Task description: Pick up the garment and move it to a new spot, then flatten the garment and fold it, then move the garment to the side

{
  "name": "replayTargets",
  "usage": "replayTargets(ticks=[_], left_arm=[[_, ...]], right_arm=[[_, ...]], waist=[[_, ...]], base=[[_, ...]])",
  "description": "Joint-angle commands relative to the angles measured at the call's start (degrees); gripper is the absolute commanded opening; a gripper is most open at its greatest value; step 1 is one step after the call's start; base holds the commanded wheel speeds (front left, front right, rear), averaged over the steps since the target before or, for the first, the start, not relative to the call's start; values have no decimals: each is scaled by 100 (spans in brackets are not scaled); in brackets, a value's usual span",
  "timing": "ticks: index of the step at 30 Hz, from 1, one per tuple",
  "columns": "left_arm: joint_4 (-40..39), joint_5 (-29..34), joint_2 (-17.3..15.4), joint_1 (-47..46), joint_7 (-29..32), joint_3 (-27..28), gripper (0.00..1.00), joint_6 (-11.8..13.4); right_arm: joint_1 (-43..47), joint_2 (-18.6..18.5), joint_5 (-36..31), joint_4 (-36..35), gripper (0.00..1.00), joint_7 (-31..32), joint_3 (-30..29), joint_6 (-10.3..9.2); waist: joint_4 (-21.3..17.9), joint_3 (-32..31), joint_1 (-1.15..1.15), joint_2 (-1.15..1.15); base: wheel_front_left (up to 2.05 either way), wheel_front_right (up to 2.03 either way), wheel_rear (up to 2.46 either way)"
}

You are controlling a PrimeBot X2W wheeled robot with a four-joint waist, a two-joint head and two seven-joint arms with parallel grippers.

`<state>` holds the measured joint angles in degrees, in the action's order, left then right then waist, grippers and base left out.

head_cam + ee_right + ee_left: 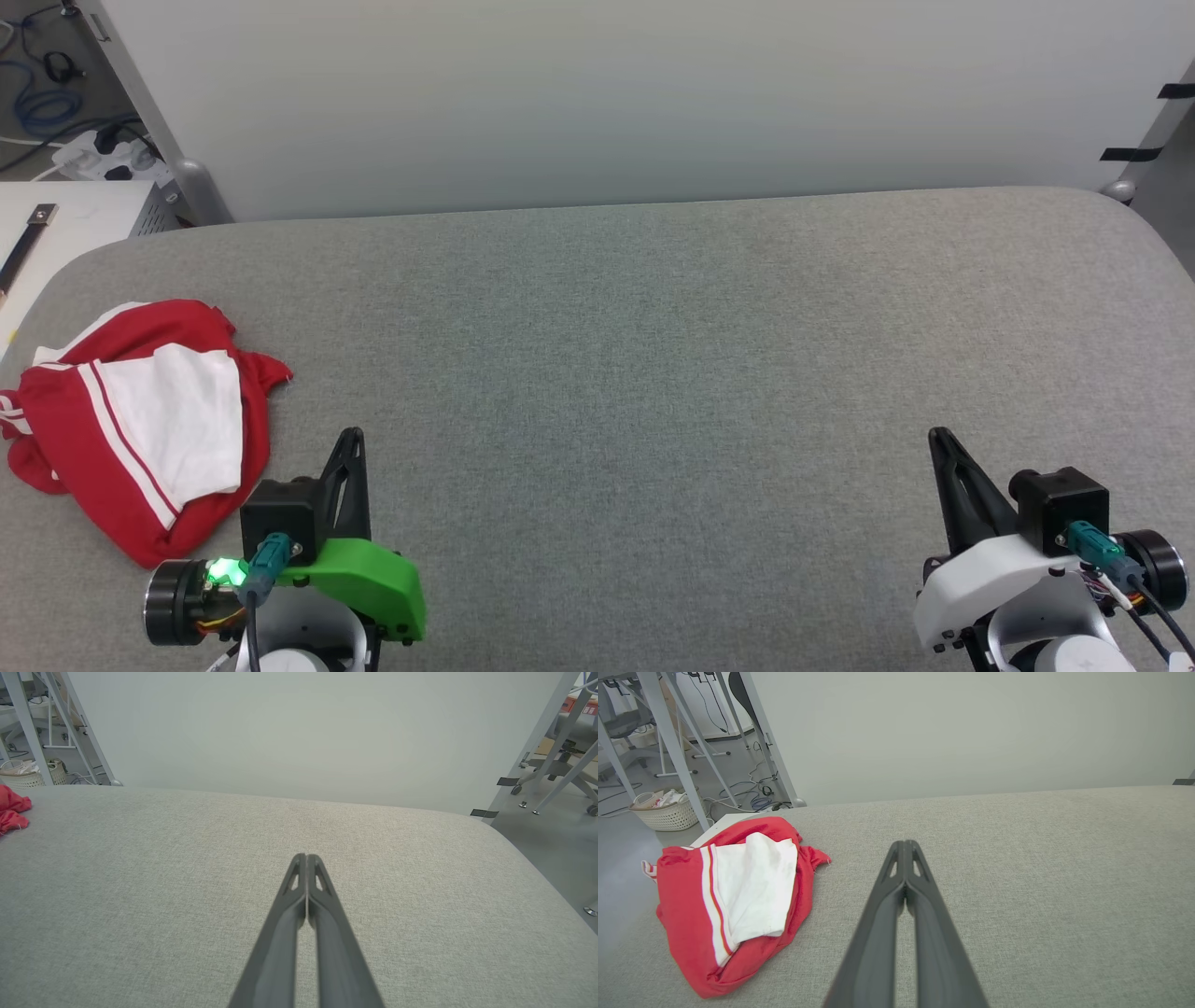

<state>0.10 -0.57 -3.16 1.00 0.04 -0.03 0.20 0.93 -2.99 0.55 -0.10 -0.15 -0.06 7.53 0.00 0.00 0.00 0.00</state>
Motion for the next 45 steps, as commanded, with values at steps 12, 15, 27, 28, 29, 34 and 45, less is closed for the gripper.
replayTargets(ticks=[12,15,27,28,29,34,45], left_arm=[[-10,57,28,-100,-4,3,0,-20],[-10,57,28,-100,-4,3,0,-20],[2,-4,-1,7,-3,-2,100,2],[0,-8,-1,6,-10,-6,100,8],[-2,-16,-1,4,-23,-13,100,20],[-17,-41,0,-4,-81,-51,100,74],[-49,-81,3,-37,-212,-129,100,182]], right_arm=[[-93,12,-55,10,0,15,6,-4],[-93,12,-55,10,0,15,6,-4],[4,-2,5,0,100,-4,-8,0],[3,-2,8,-1,100,-11,-16,0],[3,-2,16,-2,100,-24,-28,0],[3,-1,59,-26,100,-81,-76,0],[4,0,164,-103,100,-211,-166,-1]], waist=[[0,0,0,0],[0,0,0,0],[0,1,0,0],[0,2,0,0],[-1,4,0,0],[-3,16,0,0],[-7,55,0,0]], base=[[0,0,0],[0,0,0],[0,0,0],[0,0,0],[0,0,0],[0,0,0],[0,0,0]])
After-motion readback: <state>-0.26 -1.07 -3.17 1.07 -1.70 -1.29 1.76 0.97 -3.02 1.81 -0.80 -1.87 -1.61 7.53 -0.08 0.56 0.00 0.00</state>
